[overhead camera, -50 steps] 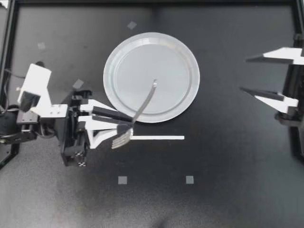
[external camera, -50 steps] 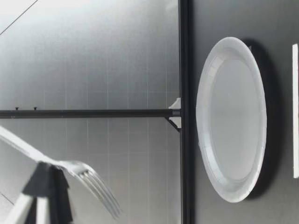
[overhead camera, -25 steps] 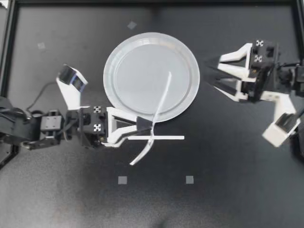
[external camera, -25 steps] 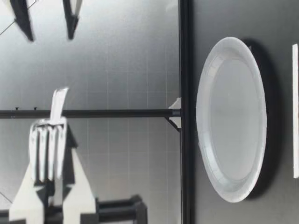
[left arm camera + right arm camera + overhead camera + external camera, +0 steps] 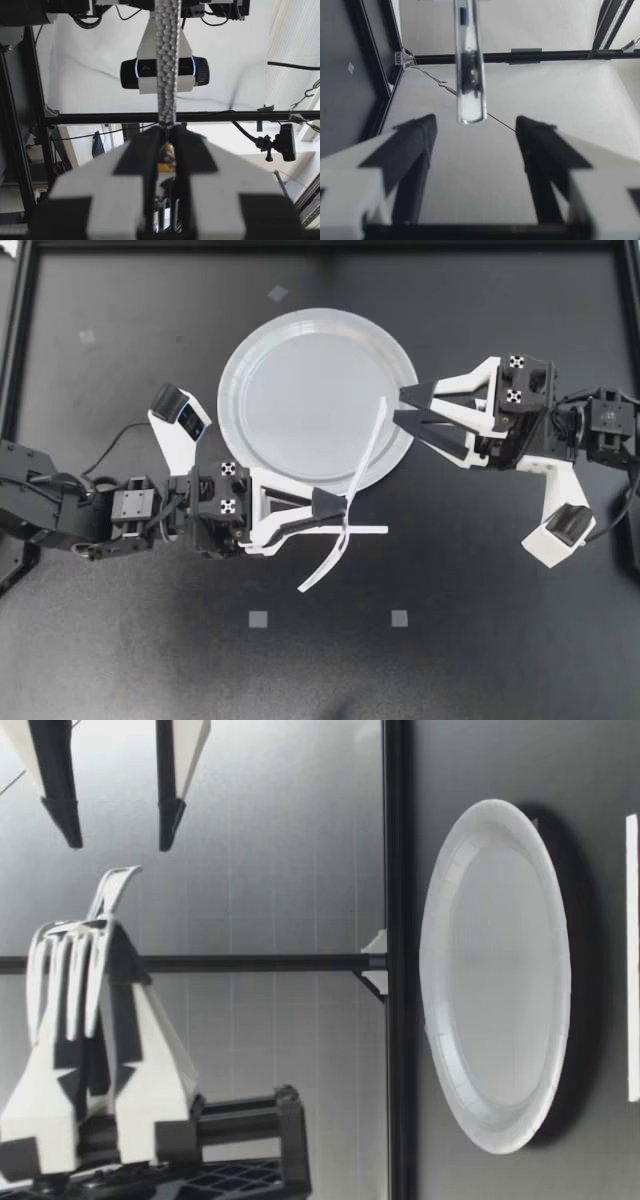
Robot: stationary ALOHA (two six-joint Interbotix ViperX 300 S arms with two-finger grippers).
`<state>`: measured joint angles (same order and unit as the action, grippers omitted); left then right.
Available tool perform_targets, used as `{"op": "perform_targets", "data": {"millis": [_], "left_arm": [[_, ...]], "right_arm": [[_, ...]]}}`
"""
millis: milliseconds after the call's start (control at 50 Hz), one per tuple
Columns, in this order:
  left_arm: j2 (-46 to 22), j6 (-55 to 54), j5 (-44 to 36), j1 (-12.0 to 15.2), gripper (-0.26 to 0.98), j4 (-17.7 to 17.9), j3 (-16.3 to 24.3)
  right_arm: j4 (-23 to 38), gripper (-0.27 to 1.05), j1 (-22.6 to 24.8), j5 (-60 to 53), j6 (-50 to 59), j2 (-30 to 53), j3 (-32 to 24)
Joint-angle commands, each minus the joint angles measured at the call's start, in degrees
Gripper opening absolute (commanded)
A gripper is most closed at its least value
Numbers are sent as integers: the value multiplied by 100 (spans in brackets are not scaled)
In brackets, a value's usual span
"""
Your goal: Pick up the fork and place it on the plate.
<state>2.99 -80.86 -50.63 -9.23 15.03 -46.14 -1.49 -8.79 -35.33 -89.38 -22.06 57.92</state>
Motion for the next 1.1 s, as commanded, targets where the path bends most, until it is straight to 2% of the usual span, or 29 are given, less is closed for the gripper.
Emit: {"op": "perform_targets", "data": {"millis": [0,660,820,1080], "left_arm": [[88,18,-26,0,6,-26,149],[-97,9,193,0,6,-105,343],[-114,9,185,9,6,-141,352],[-97,18,149,0,6,-193,272]], "right_arm": [[-18,64,97,-79,26,-18,-62],[-53,62,237,-237,53,299,-193],[-44,49,237,-246,35,334,-185],[0,12,264,-246,-9,396,-185]]}}
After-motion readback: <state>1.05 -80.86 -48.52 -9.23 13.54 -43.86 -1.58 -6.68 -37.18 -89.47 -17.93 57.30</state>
